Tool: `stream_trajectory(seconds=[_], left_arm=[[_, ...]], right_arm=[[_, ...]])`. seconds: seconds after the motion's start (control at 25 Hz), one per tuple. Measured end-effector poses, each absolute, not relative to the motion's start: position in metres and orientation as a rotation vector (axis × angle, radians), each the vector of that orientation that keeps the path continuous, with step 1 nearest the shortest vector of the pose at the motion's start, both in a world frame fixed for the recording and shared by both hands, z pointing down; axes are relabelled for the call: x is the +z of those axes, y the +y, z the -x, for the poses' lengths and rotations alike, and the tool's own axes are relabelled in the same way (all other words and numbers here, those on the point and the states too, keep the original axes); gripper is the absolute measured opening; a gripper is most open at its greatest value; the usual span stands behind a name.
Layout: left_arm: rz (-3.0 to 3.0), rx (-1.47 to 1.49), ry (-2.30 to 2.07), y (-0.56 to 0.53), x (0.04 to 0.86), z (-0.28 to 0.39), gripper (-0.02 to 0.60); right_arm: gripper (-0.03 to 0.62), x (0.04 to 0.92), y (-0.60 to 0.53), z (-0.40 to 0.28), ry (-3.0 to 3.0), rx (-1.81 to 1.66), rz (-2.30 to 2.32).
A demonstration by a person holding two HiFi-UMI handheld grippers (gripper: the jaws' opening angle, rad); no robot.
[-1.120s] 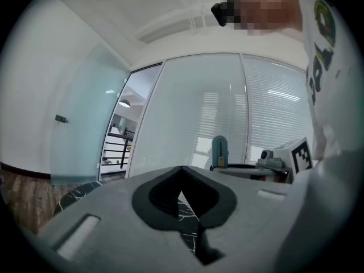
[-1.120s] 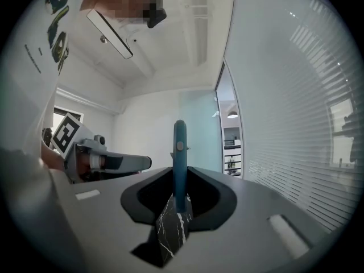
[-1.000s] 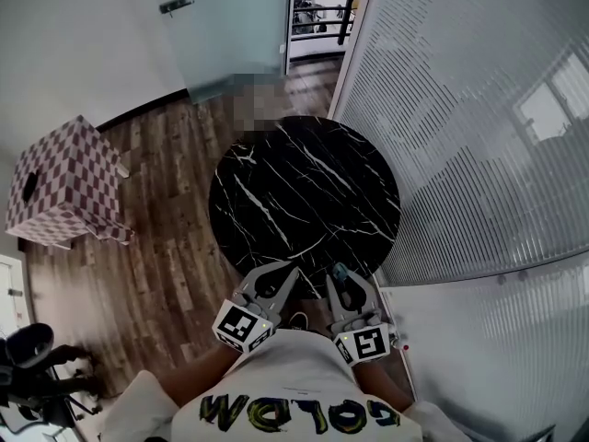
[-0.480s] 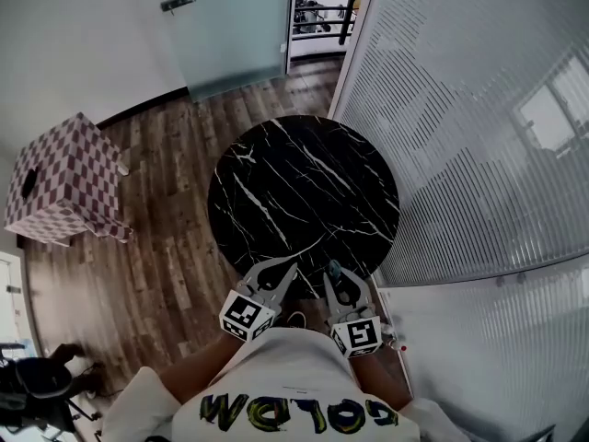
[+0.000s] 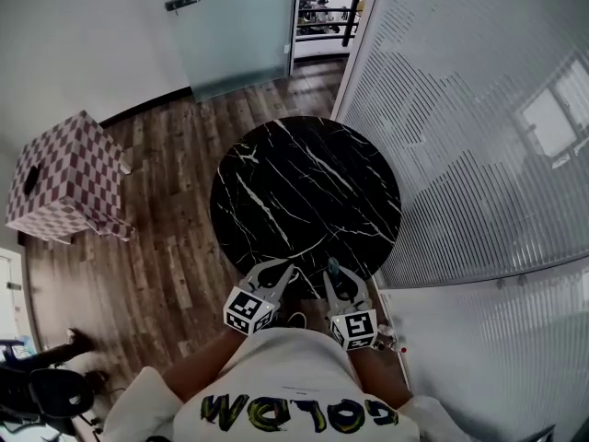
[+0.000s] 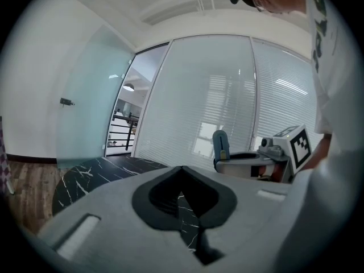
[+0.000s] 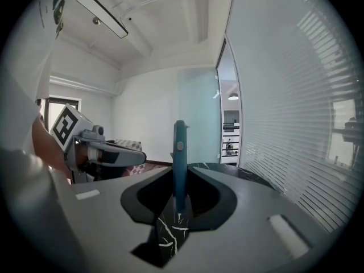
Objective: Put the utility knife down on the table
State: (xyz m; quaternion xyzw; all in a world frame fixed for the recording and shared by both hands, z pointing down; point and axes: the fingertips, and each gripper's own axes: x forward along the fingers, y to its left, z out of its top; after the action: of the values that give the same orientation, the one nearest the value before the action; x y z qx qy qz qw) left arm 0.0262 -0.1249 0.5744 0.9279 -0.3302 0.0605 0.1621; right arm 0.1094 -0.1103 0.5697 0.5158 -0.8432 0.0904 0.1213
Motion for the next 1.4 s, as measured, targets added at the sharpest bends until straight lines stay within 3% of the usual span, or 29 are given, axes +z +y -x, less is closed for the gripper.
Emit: stream_trajectory(seconds=[1.4], left_arm=[[-2.451, 0.48, -0.833, -0.146, 0.729, -0.029, 0.0]], right_arm=[[0.074, 0.731, -0.129, -0.118, -2.212, 0.429, -1.304]])
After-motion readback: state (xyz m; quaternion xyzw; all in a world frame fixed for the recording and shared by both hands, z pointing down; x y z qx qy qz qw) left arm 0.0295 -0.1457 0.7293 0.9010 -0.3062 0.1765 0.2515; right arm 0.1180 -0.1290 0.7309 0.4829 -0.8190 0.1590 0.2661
